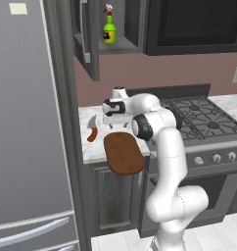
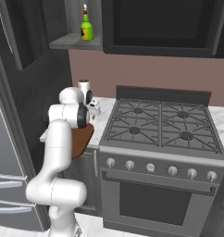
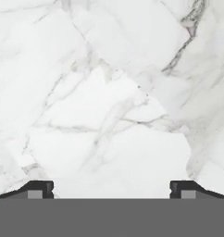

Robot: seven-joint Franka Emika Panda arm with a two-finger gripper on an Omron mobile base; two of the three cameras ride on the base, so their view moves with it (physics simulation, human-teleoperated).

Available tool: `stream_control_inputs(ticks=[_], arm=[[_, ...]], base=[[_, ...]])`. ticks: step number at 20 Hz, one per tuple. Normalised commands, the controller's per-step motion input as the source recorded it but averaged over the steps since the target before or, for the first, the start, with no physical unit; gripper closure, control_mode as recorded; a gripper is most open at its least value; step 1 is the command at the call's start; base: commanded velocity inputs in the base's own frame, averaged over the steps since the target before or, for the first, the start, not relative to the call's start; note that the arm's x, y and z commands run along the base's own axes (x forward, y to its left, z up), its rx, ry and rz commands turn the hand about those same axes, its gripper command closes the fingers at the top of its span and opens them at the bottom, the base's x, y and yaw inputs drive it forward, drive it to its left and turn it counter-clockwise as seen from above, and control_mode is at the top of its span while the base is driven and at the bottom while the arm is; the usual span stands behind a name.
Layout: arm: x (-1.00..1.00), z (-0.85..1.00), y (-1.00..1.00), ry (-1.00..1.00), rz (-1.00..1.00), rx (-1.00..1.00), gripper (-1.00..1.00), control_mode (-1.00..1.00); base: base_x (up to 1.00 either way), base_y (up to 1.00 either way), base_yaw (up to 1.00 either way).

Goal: Move the cutting board and knife to the sink. Then move spray from the cabinet to the counter.

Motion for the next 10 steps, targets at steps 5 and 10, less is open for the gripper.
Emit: stream_control_inputs(ticks=[5,10], arm=[[-0.09,0.51,0.0,-0.13,-0.01,0.0,-1.0,-1.0],[-0.73,0.47,-0.11,-0.09,-0.01,0.0,-1.0,-1.0]], base=[[0.0,0.0,0.0],[0.0,0.0,0.0]])
